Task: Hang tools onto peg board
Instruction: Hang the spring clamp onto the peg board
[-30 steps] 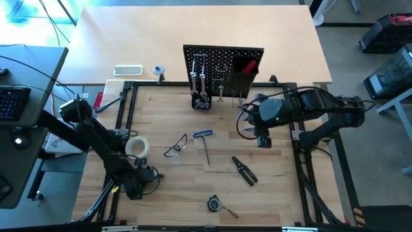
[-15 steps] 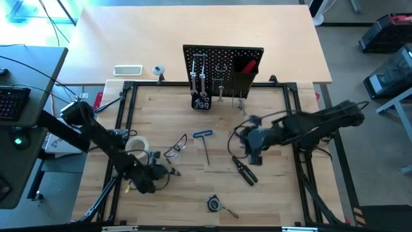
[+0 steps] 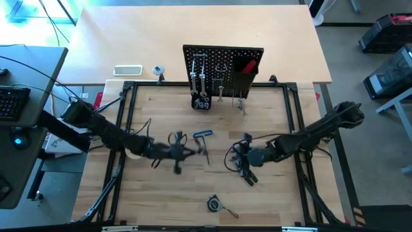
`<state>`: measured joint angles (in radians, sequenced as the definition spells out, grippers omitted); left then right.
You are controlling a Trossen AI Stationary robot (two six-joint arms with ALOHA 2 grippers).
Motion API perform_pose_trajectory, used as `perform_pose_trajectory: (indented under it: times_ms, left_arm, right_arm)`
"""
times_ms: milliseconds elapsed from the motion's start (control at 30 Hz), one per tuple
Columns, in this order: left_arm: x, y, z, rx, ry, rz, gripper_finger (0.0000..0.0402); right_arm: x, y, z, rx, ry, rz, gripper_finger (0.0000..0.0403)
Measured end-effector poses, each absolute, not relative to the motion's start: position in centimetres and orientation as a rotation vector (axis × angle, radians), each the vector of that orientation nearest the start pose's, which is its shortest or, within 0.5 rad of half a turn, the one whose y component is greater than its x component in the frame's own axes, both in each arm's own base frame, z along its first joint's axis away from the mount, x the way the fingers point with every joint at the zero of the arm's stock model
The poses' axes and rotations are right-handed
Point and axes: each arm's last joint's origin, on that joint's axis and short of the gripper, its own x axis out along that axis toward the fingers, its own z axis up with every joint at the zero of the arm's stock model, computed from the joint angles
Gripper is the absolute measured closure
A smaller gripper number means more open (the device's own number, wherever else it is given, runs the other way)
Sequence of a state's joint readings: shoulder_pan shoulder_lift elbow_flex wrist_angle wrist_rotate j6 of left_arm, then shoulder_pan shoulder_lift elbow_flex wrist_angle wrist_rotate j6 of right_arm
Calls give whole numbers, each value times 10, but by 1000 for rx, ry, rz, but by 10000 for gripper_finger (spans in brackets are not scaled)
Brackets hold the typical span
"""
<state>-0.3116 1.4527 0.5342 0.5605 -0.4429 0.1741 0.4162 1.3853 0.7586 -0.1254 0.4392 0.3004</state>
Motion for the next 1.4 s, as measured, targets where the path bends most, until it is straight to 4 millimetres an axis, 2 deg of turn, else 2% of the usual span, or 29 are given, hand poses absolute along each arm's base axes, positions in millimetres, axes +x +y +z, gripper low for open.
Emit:
perform_pose_trajectory:
  times_ms: [100, 267, 367, 500, 633, 833, 1033, 1400]
  left_arm:
    - [279, -51, 173, 279, 252, 184, 398]
    - [311, -27, 149, 277, 239, 292, 398]
    - [338, -23, 137, 352, 264, 349, 398]
    - [371, -25, 134, 489, 280, 444, 398]
    - [392, -21, 131, 582, 311, 522, 398]
    - [401, 4, 128, 693, 424, 640, 398]
    - [407, 27, 133, 676, 466, 687, 398]
    - [418, 41, 136, 702, 539, 675, 396]
  right_arm:
    - [243, 100, 186, -1, 639, -214, 240]
    - [234, 102, 173, 47, 568, -280, 240]
    - [233, 104, 172, 48, 543, -285, 240]
    - [232, 104, 172, 39, 548, -289, 240]
    - [229, 107, 170, 19, 570, -278, 240]
    - [223, 113, 168, 6, 571, -286, 240]
    - [223, 114, 169, -4, 559, -302, 240]
    - [223, 114, 169, -3, 556, -307, 240]
